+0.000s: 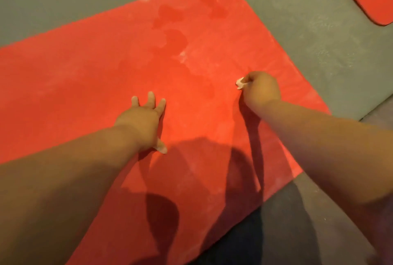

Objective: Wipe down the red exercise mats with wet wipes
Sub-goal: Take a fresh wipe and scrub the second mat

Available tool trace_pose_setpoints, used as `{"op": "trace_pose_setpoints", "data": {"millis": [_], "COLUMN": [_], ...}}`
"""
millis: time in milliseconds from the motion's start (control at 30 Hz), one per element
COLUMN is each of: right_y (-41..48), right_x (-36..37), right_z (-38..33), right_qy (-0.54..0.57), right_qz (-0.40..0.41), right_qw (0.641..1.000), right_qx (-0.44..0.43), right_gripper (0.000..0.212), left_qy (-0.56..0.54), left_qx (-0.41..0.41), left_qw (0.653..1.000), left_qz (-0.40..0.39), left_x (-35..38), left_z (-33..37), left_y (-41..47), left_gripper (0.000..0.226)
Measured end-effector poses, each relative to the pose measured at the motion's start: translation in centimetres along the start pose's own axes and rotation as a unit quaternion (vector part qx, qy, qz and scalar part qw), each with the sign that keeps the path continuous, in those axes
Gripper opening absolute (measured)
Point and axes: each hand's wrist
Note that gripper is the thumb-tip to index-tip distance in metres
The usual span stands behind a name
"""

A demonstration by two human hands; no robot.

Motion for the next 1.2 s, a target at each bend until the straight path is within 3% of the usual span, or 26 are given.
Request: {"op": "trace_pose_setpoints", "data": {"millis": [100, 233, 300, 367, 467, 533, 600, 733, 800, 833, 867, 900, 967, 1000, 1033, 1100, 1200], "right_y": [-5.9, -15.1, -14.5, -10.1, -0.3, 3.6, 2.5, -4.3, -2.4, -0.4, 2.1, 4.9, 11.2, 13.1, 13.4, 10.1, 0.4], "right_x": [1.4, 2.6, 2.3, 1.9, 0.0, -0.8, -0.7, -0.6, -0.9, -0.8, -0.6, -0.6, -0.9, -1.1, -1.1, -0.5, -0.5], "right_z": [-4.2, -8.4, -7.8, -6.6, -3.9, -3.3, -2.9, -0.1, -0.1, -0.5, -1.3, -2.3, -4.1, -4.7, -4.9, -3.6, 1.4], "right_qy": [0.033, 0.049, 0.044, 0.014, -0.03, -0.092, -0.113, -0.046, -0.043, -0.056, -0.06, -0.056, -0.048, -0.037, -0.029, -0.035, 0.012], "right_qz": [-0.055, -0.194, -0.221, -0.195, -0.09, -0.072, -0.104, -0.209, -0.217, -0.207, -0.175, -0.13, -0.025, -0.01, -0.005, -0.031, -0.146], "right_qw": [0.998, 0.964, 0.947, 0.945, 0.978, 0.966, 0.931, 0.814, 0.739, 0.718, 0.726, 0.766, 0.892, 0.941, 0.96, 0.933, 0.828], "right_qx": [-0.011, -0.176, -0.23, -0.262, -0.186, -0.23, -0.332, -0.54, -0.637, -0.662, -0.662, -0.627, -0.448, -0.337, -0.28, -0.357, -0.541], "right_gripper": [0.017, 0.022, 0.028, 0.024, 0.028, 0.029, 0.024, 0.014, 0.013, 0.014, 0.015, 0.018, 0.022, 0.023, 0.022, 0.018, 0.015], "left_qy": [-0.016, 0.008, 0.003, -0.025, -0.022, -0.017, -0.018, -0.019, -0.009, -0.008, -0.003, 0.0, 0.005, 0.003, 0.0, 0.0, -0.003], "left_qx": [0.024, 0.026, 0.019, 0.001, -0.009, -0.026, -0.034, -0.055, -0.061, -0.062, -0.064, -0.066, -0.073, -0.075, -0.076, -0.075, -0.084], "left_qw": [0.997, 0.994, 0.995, 0.994, 0.993, 0.992, 0.991, 0.989, 0.989, 0.989, 0.989, 0.989, 0.987, 0.987, 0.988, 0.988, 0.988], "left_qz": [-0.066, -0.104, -0.097, -0.107, -0.116, -0.119, -0.125, -0.137, -0.135, -0.135, -0.134, -0.135, -0.14, -0.139, -0.136, -0.132, -0.132], "left_x": [-2.5, -3.3, -2.6, -2.3, -2.3, -2.3, -2.5, -2.8, -2.6, -2.4, -2.3, -2.3, -2.2, -2.2, -2.2, -2.3, -2.2], "left_z": [-0.5, 0.5, 0.9, 0.7, 0.8, 0.8, 0.6, 0.7, 0.5, 0.4, 0.4, 0.4, 0.5, 0.4, 0.4, 0.3, 0.3], "left_y": [-0.3, -1.0, -0.8, -0.3, 0.5, 0.7, 0.6, 1.3, 1.6, 1.7, 1.8, 1.8, 1.8, 1.9, 2.0, 2.0, 1.8], "left_gripper": [0.134, 0.134, 0.135, 0.139, 0.143, 0.143, 0.144, 0.148, 0.15, 0.151, 0.151, 0.151, 0.152, 0.152, 0.152, 0.152, 0.152]}}
Point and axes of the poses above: each hand's wrist, its own y-axis towards the middle knuckle, its own x-axis out of the palm, z = x × y, and after that the axes turned 9 degrees about -y, right-handed
